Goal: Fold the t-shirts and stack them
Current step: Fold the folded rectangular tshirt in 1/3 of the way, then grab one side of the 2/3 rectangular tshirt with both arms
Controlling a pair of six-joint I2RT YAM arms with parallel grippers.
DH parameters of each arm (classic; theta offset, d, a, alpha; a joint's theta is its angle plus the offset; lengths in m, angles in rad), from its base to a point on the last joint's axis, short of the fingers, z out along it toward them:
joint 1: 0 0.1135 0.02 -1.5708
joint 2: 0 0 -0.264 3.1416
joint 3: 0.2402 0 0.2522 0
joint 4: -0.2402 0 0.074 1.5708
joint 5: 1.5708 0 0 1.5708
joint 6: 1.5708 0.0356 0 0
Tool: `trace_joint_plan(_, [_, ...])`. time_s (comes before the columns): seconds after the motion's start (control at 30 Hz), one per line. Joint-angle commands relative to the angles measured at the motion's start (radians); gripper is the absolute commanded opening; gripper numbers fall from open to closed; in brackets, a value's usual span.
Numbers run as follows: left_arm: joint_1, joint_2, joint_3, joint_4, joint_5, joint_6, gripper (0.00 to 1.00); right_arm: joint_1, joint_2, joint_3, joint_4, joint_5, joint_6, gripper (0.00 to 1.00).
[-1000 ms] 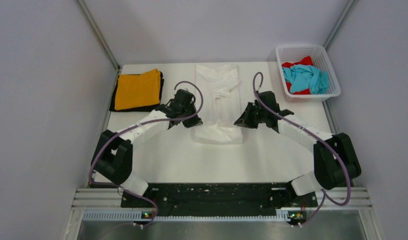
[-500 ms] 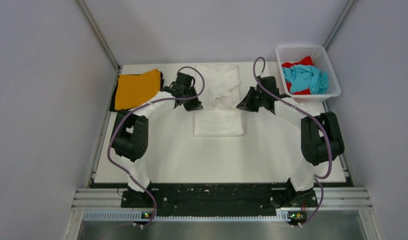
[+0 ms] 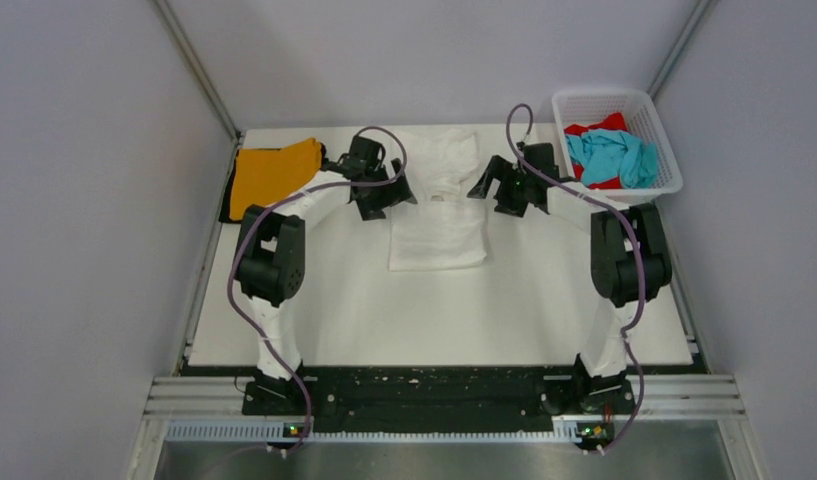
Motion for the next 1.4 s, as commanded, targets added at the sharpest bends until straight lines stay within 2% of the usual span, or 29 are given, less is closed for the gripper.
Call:
trace_joint_plan(0.0, [0.001, -0.139, -0.094, 0.016, 0.027, -0.008, 0.99, -0.002, -0.167, -0.101, -0.037, 0.020, -0.066, 0.92])
trace_joint_plan(0.13, [0.000, -0.286, -0.339, 0.063, 0.035, -0.054, 0.99, 0.019, -0.319, -0.327, -0.072, 0.020, -0.062, 0.92])
trace_joint_plan(0.23, [-0.010, -0.358, -0.486, 0.097, 0.046, -0.087, 0.99, 0.053, -0.399, -0.437, -0.088, 0.008, -0.043, 0.87])
trace_joint_plan(0.27, [-0.016, -0.371, -0.524, 0.115, 0.052, -0.097, 0.98, 0.068, -0.410, -0.463, -0.085, 0.013, -0.037, 0.82])
trace_joint_plan(0.33, [-0.024, -0.380, -0.576, 0.147, 0.059, -0.122, 0.94, 0.083, -0.414, -0.504, -0.052, 0.026, -0.017, 0.76])
trace_joint_plan(0.5, [-0.036, -0.338, -0.620, 0.213, 0.089, -0.166, 0.73, 0.086, -0.378, -0.579, 0.108, 0.054, 0.069, 0.65])
trace_joint_plan(0.6, [-0.059, -0.315, -0.624, 0.224, 0.080, -0.174, 0.62, 0.089, -0.339, -0.587, 0.152, 0.051, 0.086, 0.61])
trace_joint_plan(0.8, [-0.086, -0.271, -0.634, 0.220, 0.043, -0.190, 0.38, 0.094, -0.324, -0.636, 0.160, 0.038, 0.081, 0.44])
trace_joint_plan(0.93, [-0.086, -0.239, -0.619, 0.220, 0.011, -0.203, 0.12, 0.095, -0.293, -0.646, 0.192, 0.017, 0.083, 0.26])
trace_joint_plan(1.0, [-0.086, -0.226, -0.613, 0.221, 0.001, -0.207, 0.05, 0.101, -0.283, -0.645, 0.206, 0.004, 0.079, 0.21])
trace_joint_plan(1.03, [-0.086, -0.220, -0.612, 0.222, -0.005, -0.207, 0.00, 0.105, -0.281, -0.645, 0.205, 0.003, 0.075, 0.14])
trace_joint_plan(1.1, [-0.086, -0.216, -0.616, 0.227, -0.005, -0.207, 0.00, 0.106, -0.288, -0.651, 0.197, -0.001, 0.067, 0.00])
trace_joint_plan(1.2, [-0.094, -0.248, -0.662, 0.239, -0.009, -0.208, 0.00, 0.107, -0.331, -0.668, 0.152, -0.010, 0.039, 0.00])
trace_joint_plan(1.37, [-0.151, -0.403, -0.802, 0.240, -0.039, -0.218, 0.00, 0.110, -0.473, -0.704, -0.017, -0.062, -0.036, 0.00])
